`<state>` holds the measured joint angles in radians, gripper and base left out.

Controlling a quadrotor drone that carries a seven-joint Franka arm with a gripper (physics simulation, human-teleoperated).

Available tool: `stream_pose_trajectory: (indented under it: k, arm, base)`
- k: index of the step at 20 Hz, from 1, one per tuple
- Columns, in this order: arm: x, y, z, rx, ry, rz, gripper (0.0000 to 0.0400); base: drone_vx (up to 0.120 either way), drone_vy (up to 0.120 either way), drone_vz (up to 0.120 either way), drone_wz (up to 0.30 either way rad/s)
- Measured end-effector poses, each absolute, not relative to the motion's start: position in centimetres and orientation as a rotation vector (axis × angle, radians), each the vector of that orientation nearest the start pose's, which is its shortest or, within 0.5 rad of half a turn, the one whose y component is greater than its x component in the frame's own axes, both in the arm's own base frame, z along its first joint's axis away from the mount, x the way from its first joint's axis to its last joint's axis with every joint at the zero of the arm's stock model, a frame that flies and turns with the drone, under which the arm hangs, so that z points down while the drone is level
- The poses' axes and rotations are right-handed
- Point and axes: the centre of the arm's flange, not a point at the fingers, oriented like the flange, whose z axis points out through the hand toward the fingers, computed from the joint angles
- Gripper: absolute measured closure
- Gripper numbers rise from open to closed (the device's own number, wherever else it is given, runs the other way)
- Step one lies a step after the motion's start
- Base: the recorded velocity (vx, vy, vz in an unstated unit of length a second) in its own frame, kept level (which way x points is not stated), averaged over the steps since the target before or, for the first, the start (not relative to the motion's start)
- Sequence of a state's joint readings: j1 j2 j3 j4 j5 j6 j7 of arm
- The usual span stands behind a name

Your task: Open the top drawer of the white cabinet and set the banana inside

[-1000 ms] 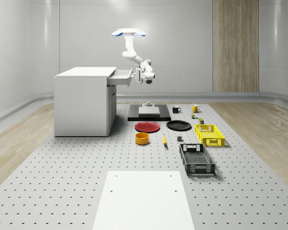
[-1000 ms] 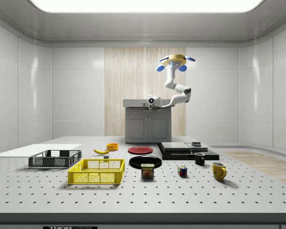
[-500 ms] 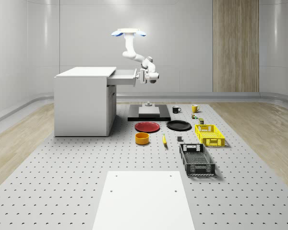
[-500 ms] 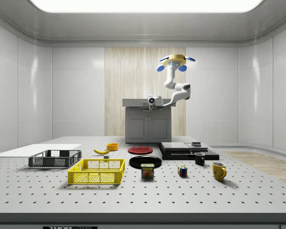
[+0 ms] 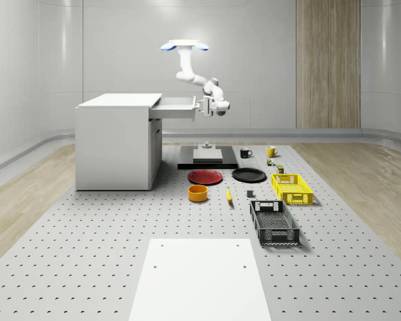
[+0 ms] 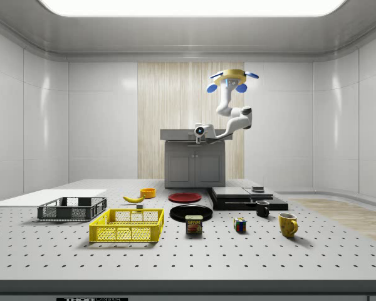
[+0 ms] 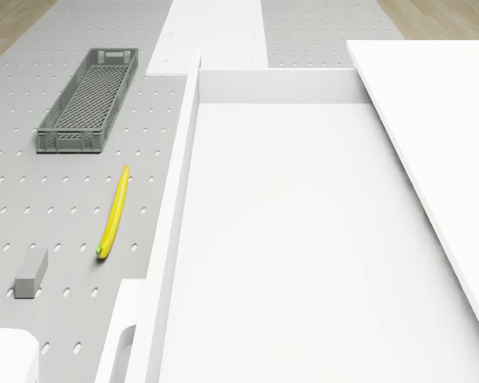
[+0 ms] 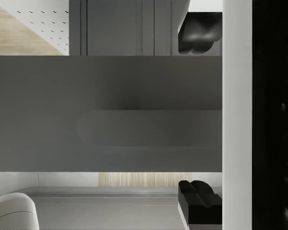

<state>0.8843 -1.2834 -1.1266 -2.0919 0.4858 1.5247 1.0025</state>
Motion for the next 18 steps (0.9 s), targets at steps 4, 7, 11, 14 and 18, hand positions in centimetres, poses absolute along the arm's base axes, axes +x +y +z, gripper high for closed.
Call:
stream_pose_trajectory:
  k: [4, 7, 11, 14, 18]
  arm:
    - [32.09, -25.83, 59.53, -1.486, 0.615, 0.613, 0.0003]
    - [32.09, -25.88, 59.52, -1.486, 0.615, 0.613, 0.0001]
    - [32.09, -25.91, 59.52, -1.485, 0.615, 0.613, 0.0000]
    - [32.10, -25.92, 59.52, -1.485, 0.615, 0.613, 0.0000]
    - [32.10, -25.92, 59.52, -1.485, 0.615, 0.613, 0.0000]
  base:
    - [0.000, 0.120, 0.000, 0.000]
    - [0.120, 0.120, 0.000, 0.000]
    - [0.120, 0.120, 0.000, 0.000]
    - [0.120, 0.120, 0.000, 0.000]
    - [0.120, 0.120, 0.000, 0.000]
